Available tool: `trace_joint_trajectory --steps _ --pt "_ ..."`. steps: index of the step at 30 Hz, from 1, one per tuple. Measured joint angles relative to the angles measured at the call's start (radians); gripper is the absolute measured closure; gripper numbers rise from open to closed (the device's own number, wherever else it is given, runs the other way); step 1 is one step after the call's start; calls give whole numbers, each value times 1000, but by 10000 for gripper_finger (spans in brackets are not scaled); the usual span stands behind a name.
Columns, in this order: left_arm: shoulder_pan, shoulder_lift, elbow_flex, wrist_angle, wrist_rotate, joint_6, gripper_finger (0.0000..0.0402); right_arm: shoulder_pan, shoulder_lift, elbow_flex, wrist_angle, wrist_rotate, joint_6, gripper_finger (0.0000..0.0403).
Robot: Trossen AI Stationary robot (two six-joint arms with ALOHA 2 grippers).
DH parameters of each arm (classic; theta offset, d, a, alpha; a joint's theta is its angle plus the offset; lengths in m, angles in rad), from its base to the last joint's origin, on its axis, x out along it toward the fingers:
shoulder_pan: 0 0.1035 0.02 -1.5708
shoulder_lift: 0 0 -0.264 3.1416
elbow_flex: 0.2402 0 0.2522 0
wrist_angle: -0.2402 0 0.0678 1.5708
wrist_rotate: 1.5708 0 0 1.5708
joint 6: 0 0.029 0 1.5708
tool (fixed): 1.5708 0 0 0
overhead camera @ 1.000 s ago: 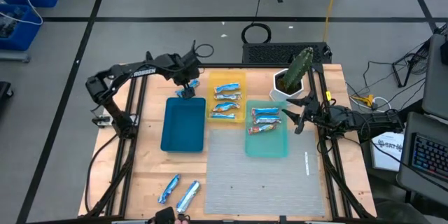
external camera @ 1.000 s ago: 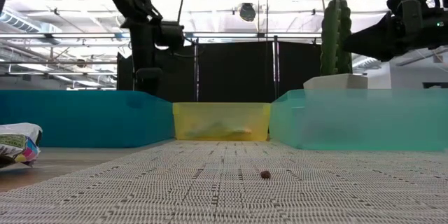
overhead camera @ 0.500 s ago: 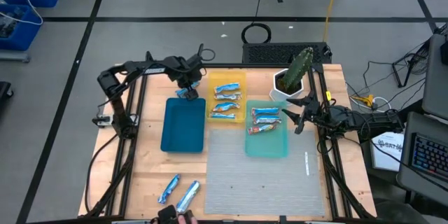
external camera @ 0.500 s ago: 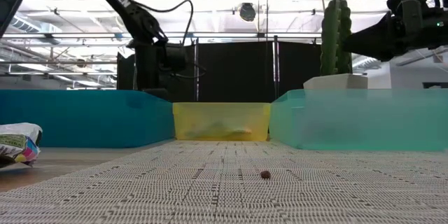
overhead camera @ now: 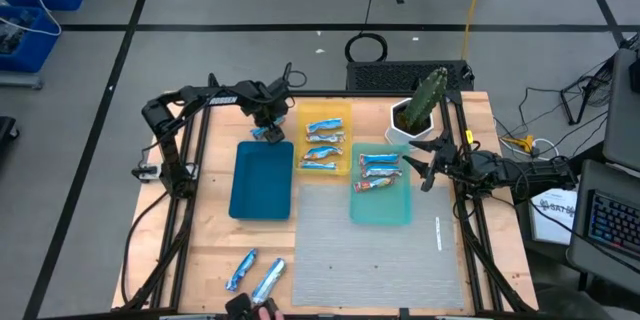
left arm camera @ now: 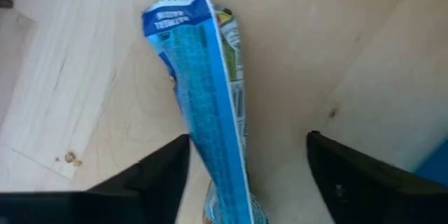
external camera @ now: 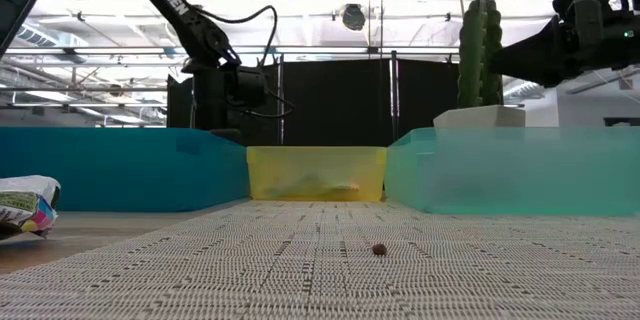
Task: Pick and place Granola Bars by type
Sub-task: Put the blue granola bar into the blue bin
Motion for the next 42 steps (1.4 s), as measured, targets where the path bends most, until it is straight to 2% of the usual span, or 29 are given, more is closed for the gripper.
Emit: trace_joint_trajectory --steps 14,21,24,32,36,42 --pt "-2 -18 0 -56 -10 -49 381 0 0 0 0 0 0 181" --pt "-2 -121 5 -69 -31 -44 382 0 0 0 0 0 0 181" --pt "-6 -196 5 -88 -35 -27 393 0 0 0 0 0 0 181" --pt "-68 -449 8 -214 -58 44 395 0 0 0 0 0 0 181" --pt "-102 -524 56 -360 -61 47 396 0 0 0 0 0 0 181" --pt "-164 -540 245 -623 -62 54 396 0 0 0 0 0 0 181"
